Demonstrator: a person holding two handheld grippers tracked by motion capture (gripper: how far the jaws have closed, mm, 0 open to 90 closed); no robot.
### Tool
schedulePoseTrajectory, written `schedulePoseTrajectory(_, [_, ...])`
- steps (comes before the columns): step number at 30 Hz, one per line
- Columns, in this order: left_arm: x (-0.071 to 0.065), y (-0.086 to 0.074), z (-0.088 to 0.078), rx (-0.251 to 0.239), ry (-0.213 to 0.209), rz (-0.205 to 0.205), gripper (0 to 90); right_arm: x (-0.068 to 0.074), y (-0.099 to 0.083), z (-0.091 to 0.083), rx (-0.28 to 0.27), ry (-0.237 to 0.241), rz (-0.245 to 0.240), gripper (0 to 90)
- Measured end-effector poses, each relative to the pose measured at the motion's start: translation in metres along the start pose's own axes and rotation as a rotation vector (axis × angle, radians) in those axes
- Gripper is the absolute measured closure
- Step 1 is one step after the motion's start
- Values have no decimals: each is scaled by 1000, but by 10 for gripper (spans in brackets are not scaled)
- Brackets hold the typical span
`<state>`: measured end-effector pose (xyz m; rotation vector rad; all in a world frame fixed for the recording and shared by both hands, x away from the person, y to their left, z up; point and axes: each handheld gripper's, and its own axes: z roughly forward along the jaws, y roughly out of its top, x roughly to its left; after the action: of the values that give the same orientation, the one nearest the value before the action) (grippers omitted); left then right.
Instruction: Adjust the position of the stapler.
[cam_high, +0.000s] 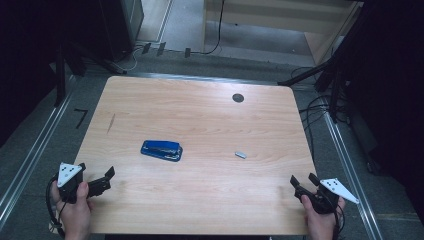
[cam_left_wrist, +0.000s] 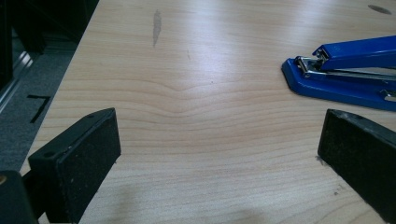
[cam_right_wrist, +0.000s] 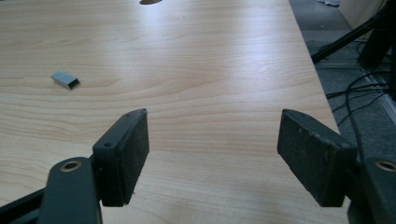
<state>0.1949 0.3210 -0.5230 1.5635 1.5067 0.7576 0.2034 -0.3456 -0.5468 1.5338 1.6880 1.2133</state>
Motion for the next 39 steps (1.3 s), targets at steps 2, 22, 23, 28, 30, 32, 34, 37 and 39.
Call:
schedulePoseTrajectory(2, [-1, 0, 0, 4, 4, 7, 0, 2, 1, 0, -4, 4, -4, 280])
schedulePoseTrajectory(22, [-3, 1, 3, 33, 16, 10, 47, 60, 33, 8, 33, 84, -116, 280])
schedulePoseTrajectory(23, [-3, 1, 3, 36, 23, 17, 58, 62, 34, 9, 35, 87, -121, 281])
schedulePoseTrajectory(28, [-4, 2, 4, 39, 24, 14, 60, 75, 39, 15, 49, 113, -151, 282])
schedulePoseTrajectory(30, [-3, 2, 4, 45, 24, 15, 61, 79, 41, 17, 53, 125, -158, 281])
schedulePoseTrajectory(32, [-4, 2, 5, 46, 25, 17, 61, 83, 43, 18, 55, 136, -164, 281])
schedulePoseTrajectory(34, [-3, 3, 6, 61, 13, 10, 61, 87, 45, 19, 57, 149, -173, 281])
schedulePoseTrajectory(37, [-1, 3, 7, 72, 0, 7, 72, 94, 49, 22, 61, 172, -178, 288])
schedulePoseTrajectory(39, [-2, 3, 7, 68, 1, 7, 72, 100, 52, 24, 62, 200, -183, 289])
